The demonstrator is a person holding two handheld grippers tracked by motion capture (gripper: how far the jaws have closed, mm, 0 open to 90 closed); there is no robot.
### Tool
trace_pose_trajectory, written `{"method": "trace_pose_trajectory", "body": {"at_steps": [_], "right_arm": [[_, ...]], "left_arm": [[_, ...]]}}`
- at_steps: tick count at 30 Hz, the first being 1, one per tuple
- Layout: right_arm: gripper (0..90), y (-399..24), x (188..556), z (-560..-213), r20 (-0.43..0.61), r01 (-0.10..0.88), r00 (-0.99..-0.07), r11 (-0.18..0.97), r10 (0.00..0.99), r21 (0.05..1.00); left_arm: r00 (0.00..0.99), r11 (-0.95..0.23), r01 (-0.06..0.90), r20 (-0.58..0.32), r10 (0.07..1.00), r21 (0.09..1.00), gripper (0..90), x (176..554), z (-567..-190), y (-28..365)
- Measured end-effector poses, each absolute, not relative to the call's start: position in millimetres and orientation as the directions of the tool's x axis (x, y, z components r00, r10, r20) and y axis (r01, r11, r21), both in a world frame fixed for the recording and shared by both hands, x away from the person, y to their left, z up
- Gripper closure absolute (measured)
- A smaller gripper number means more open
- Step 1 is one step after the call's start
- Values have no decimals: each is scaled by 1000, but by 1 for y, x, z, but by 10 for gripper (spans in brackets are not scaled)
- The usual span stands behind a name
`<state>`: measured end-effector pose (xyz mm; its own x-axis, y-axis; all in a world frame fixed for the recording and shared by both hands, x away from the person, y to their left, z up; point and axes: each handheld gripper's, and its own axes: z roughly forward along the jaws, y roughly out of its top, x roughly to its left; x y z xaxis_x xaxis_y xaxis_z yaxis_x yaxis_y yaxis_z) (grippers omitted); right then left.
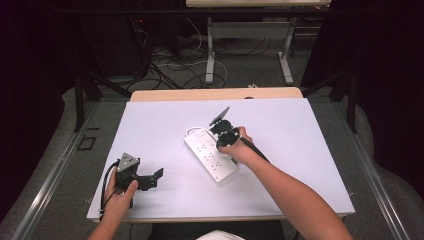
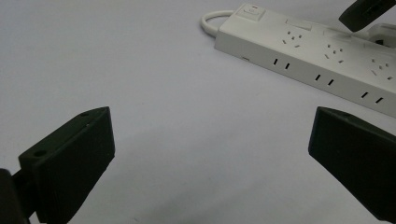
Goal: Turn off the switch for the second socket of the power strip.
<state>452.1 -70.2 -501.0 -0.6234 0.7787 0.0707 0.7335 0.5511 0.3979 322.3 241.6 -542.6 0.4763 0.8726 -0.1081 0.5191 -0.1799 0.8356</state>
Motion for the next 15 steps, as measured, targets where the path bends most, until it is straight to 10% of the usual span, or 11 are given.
{"method": "trace_pose_trajectory", "body": {"at_steps": [15], "right_arm": [[900, -66, 452, -508, 92, 739, -619, 539, 780, 405]], "left_arm": [[477, -180, 519, -108, 872, 836, 4, 322, -543, 242]]}}
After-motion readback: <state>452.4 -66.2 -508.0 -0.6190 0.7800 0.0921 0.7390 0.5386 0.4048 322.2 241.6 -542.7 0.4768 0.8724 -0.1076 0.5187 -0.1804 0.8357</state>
